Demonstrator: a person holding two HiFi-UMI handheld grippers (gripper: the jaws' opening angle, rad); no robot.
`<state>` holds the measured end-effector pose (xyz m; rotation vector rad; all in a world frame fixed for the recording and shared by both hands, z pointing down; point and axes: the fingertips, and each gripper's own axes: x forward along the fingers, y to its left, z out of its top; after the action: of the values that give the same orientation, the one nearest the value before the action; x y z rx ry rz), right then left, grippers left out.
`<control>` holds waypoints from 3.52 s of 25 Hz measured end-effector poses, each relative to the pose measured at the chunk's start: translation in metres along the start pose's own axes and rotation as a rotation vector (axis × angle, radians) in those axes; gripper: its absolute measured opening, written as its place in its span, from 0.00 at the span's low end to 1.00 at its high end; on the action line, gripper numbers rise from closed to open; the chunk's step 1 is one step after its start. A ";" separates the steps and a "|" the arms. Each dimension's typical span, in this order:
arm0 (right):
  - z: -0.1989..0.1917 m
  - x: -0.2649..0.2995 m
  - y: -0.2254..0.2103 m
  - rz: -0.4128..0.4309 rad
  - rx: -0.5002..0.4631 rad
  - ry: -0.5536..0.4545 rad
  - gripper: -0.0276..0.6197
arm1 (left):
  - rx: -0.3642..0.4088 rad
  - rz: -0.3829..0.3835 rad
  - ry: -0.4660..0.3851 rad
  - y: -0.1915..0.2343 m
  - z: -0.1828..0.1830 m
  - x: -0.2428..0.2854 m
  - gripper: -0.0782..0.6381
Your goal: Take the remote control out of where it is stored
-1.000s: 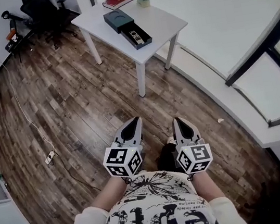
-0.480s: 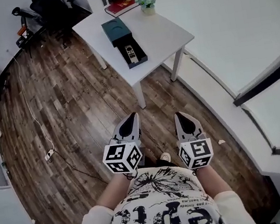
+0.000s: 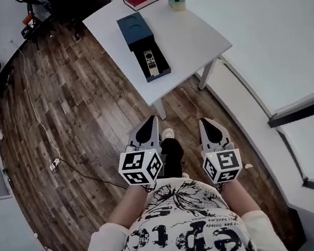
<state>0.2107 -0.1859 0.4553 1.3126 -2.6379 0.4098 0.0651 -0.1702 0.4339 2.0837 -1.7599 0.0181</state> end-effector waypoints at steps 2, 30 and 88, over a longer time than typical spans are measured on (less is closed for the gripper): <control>0.010 0.022 -0.010 -0.008 -0.008 0.003 0.05 | -0.021 0.005 -0.003 0.013 0.009 0.026 0.12; 0.066 0.348 -0.066 0.192 -0.052 0.236 0.05 | -0.274 0.141 0.330 0.170 0.010 0.285 0.12; 0.061 0.434 -0.127 0.426 -0.061 0.368 0.05 | -0.217 0.503 0.510 0.199 -0.016 0.362 0.41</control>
<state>0.0500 -0.6054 0.5355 0.5763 -2.5660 0.5584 -0.0459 -0.5296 0.6057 1.2927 -1.8017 0.4392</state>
